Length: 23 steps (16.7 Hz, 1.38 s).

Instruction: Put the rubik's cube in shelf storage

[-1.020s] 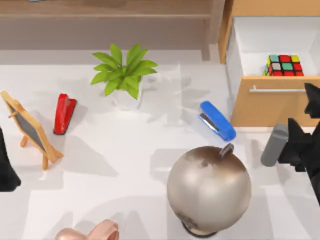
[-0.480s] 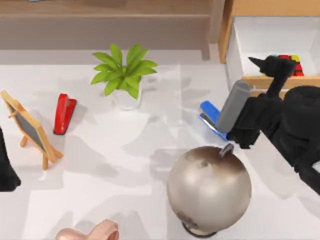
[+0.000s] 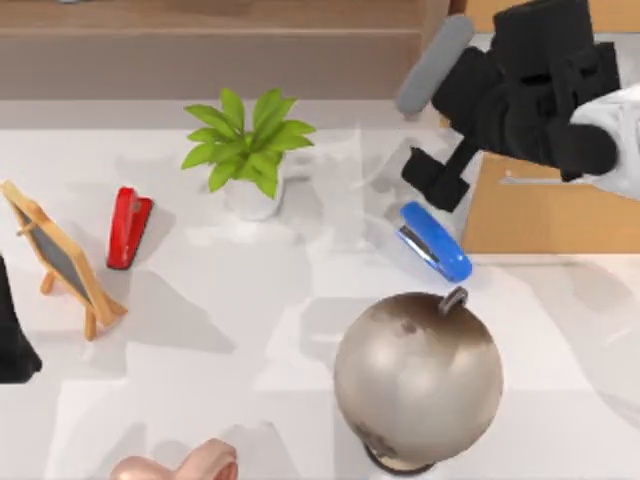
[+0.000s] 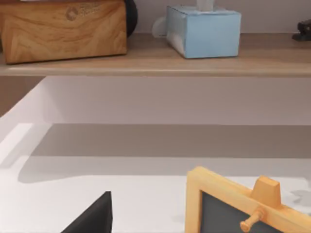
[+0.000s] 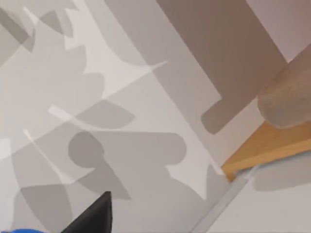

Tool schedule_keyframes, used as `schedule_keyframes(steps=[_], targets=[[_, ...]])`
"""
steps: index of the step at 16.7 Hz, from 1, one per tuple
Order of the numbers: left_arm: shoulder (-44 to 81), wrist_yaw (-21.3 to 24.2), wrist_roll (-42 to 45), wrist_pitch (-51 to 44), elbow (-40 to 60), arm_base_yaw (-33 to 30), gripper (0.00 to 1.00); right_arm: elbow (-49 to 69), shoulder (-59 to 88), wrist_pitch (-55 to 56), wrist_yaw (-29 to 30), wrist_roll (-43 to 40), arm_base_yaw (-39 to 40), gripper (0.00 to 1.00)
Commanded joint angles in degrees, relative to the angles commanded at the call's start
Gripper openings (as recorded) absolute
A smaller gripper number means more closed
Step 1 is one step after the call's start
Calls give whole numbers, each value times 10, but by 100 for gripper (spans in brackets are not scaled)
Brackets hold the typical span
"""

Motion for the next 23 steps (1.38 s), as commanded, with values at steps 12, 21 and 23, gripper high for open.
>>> schedule_keyframes(steps=[12, 21, 23], targets=[[0, 0, 0, 0, 0, 0, 100, 577, 245, -697, -31, 371, -139, 100], [0, 0, 0, 0, 0, 0, 100, 745, 363, -853, -29, 470, -177, 100], [0, 0, 0, 0, 0, 0, 100, 745, 363, -853, -29, 470, -177, 100]])
